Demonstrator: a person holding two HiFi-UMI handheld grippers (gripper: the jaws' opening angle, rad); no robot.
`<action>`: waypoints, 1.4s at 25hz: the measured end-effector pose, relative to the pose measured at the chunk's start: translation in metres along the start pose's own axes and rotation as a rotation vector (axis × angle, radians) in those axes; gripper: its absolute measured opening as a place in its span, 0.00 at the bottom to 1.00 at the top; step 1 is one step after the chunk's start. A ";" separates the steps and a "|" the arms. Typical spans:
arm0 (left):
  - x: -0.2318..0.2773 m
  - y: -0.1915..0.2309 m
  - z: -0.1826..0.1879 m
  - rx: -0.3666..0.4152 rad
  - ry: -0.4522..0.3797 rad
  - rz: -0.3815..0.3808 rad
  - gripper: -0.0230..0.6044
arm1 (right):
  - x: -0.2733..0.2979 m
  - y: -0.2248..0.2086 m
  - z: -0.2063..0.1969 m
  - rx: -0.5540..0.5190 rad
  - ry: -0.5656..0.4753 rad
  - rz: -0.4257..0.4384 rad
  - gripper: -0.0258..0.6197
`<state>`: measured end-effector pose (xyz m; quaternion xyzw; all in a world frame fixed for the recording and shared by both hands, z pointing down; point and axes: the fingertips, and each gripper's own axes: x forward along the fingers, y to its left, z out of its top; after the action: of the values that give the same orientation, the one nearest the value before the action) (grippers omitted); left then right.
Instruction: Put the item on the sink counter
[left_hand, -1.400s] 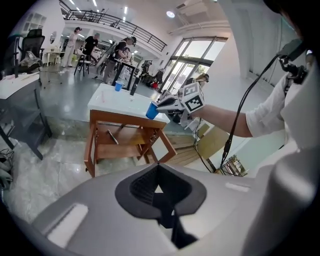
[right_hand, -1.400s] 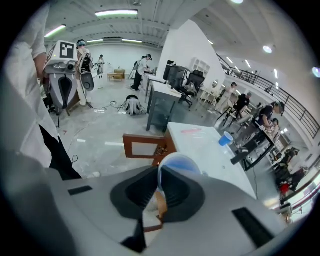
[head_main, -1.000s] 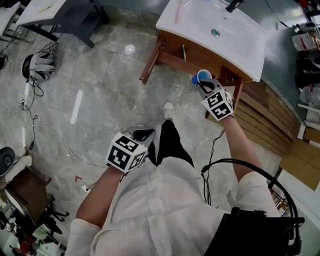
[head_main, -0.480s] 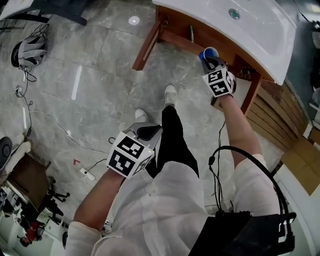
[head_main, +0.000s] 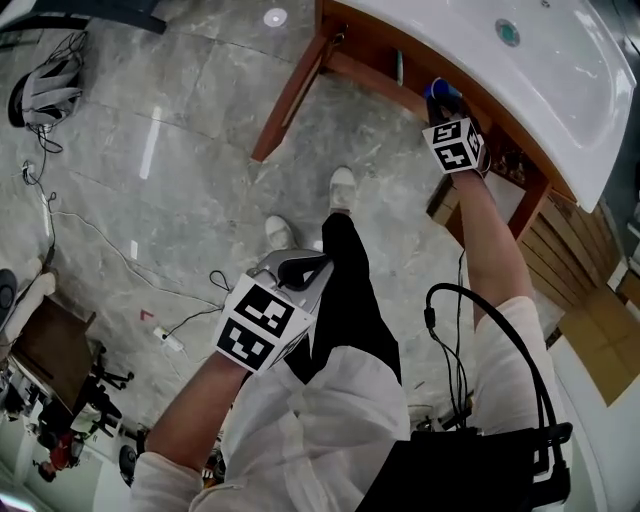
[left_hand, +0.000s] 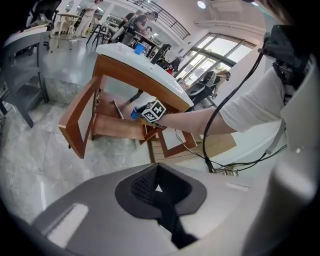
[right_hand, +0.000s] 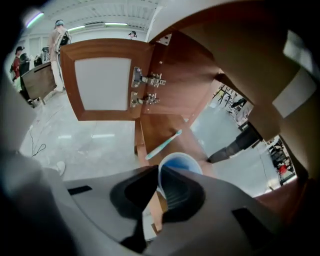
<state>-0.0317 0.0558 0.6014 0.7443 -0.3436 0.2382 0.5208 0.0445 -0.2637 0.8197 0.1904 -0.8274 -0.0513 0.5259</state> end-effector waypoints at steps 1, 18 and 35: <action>0.002 0.003 0.001 -0.007 0.001 0.002 0.05 | 0.006 -0.002 -0.001 -0.004 0.003 -0.004 0.07; 0.017 0.019 0.006 -0.062 -0.003 -0.019 0.05 | 0.043 -0.012 -0.009 -0.026 0.041 -0.004 0.08; 0.003 -0.009 0.019 -0.039 -0.008 -0.038 0.05 | -0.039 -0.003 0.020 0.189 -0.112 -0.044 0.18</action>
<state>-0.0233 0.0393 0.5914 0.7413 -0.3361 0.2188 0.5383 0.0421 -0.2547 0.7766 0.2539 -0.8523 0.0050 0.4573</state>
